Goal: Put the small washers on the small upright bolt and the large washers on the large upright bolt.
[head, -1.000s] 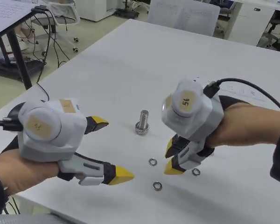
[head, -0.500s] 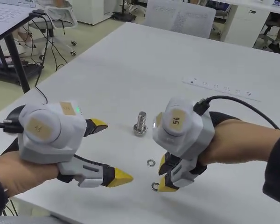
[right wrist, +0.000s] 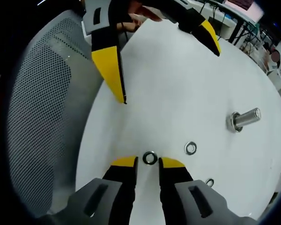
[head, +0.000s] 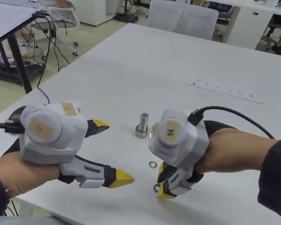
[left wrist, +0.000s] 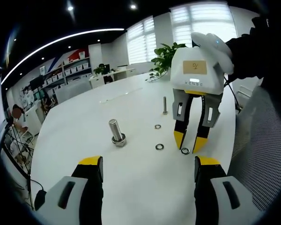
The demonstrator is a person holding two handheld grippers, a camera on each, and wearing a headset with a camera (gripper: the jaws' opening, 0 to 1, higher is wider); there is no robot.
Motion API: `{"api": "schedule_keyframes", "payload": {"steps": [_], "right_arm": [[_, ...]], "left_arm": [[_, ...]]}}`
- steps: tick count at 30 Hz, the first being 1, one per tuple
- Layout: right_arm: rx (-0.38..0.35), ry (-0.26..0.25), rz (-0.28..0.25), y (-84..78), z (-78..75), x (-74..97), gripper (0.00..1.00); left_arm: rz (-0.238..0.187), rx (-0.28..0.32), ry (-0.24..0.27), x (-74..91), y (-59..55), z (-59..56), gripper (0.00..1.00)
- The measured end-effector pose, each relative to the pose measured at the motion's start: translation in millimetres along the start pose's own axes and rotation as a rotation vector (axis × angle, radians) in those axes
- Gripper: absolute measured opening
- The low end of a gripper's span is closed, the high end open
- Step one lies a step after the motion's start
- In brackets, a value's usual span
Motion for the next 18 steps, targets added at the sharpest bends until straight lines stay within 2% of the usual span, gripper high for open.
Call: {"api": "schedule_keyframes", "payload": {"steps": [18], "right_arm": [[0.031, -0.041, 0.023, 0.0, 3.5, 0.1, 0.15]], "left_arm": [[0.004, -0.003, -0.009, -3.3, 1.0, -1.4, 0.79]]}}
Point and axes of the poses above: the centre of the closed fingertips' face, and the gripper's own axes: x roughly backward along the fingers, z roughly to its left, y roughly out of its top, the point moved 8 cm from there along x, roughly backward along the fingers, and after that the axes turned 4 degrees about z, right-handed, at the moved point
